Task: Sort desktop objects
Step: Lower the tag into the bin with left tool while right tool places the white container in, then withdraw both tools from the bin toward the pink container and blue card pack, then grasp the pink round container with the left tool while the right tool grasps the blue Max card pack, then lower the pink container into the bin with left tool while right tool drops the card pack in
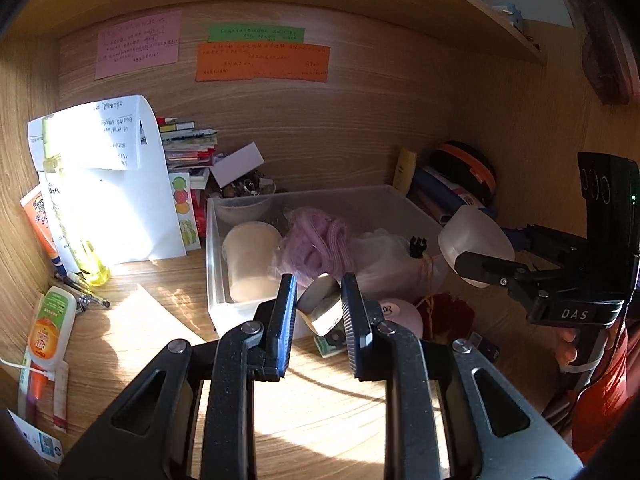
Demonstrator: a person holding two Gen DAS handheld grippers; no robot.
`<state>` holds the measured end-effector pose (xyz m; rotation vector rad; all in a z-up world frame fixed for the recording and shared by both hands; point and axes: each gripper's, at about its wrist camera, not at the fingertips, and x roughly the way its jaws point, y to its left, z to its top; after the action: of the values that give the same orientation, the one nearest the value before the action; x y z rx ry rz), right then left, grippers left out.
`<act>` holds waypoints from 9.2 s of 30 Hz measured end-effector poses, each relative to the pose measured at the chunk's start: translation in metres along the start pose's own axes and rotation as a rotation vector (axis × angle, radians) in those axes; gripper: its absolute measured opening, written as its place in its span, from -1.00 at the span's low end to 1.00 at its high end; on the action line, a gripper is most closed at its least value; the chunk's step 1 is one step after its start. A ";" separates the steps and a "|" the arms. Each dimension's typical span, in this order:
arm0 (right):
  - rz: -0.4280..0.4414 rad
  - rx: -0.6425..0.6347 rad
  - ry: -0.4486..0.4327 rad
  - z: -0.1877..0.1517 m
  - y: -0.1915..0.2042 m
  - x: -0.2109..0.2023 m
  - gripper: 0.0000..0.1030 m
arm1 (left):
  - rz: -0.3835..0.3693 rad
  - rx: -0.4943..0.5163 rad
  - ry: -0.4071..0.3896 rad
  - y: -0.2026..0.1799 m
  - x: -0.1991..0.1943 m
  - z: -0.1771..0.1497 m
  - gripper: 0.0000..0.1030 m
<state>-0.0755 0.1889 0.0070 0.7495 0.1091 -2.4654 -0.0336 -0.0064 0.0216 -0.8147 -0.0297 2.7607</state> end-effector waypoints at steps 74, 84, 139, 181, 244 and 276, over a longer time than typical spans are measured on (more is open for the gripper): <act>0.020 0.004 0.047 0.042 0.009 0.076 0.58 | 0.074 -0.014 0.069 0.045 0.057 -0.001 -0.09; 0.007 -0.038 -0.018 0.038 0.012 0.038 0.68 | 0.145 0.024 0.020 0.028 0.037 0.003 0.55; -0.046 -0.079 0.255 -0.104 -0.028 0.000 0.07 | -0.112 -0.034 0.309 -0.051 0.108 -0.041 0.32; -0.073 -0.037 0.178 -0.086 -0.031 -0.021 -0.52 | -0.138 0.056 0.369 -0.048 0.095 -0.068 0.24; 0.042 -0.017 0.087 0.035 -0.056 0.072 -0.52 | -0.089 -0.071 0.191 0.035 0.110 0.024 0.24; -0.025 -0.059 0.098 0.020 -0.041 0.089 0.06 | -0.034 0.027 0.176 0.015 0.118 0.010 0.25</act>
<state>-0.1684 0.1751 -0.0272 0.8487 0.2282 -2.4379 -0.1373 0.0100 -0.0339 -1.0357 0.0270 2.6413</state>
